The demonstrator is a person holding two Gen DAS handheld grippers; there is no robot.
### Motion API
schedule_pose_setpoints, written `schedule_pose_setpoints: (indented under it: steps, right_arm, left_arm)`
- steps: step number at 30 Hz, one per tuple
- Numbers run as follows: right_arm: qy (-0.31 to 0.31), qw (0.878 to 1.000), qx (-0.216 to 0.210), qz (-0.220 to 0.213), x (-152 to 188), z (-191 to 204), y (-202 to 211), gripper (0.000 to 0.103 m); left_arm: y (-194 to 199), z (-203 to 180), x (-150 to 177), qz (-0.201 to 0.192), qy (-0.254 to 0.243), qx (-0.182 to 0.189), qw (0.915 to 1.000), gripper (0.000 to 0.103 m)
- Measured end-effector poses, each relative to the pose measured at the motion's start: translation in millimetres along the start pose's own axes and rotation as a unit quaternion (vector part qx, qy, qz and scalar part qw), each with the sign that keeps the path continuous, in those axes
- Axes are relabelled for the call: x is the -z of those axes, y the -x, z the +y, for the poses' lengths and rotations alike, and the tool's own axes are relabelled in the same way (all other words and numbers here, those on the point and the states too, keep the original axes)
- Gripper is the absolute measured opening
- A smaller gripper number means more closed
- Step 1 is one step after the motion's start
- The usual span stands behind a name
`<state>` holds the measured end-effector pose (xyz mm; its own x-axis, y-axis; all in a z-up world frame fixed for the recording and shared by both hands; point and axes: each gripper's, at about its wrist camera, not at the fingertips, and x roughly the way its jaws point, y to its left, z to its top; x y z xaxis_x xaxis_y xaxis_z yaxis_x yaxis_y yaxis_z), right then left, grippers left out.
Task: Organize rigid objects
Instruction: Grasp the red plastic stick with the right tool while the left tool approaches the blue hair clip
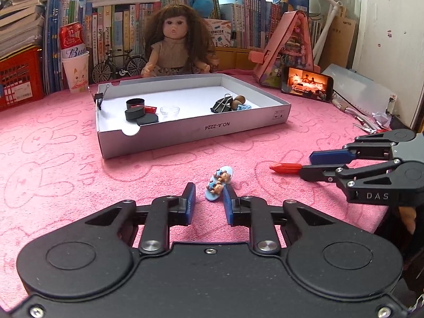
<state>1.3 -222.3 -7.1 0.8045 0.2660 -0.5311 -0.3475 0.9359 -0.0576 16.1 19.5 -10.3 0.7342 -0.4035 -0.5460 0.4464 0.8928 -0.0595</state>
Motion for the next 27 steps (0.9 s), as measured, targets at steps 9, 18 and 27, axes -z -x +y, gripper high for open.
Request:
schedule_pose_setpoints:
  steps: [9,18,27]
  right_arm:
    - [-0.029,0.999,0.033,0.006,-1.6,-6.3,-5.4,0.054]
    - [-0.068,0.997,0.040,-0.007,-1.1,-3.7,-5.6,0.062]
    - [-0.079,0.996,0.010,-0.039,2.0,16.8,-1.8,0.065]
  left_arm:
    - [1.5,1.3,2.6,-0.006,-0.013,-0.046,0.9988,0.029]
    - [3.2,9.6,1.6,-0.007,0.026,-0.092,0.9954,0.033]
    - [9.0,6.3,6.0,-0.014,0.063,-0.105,0.9924,0.034]
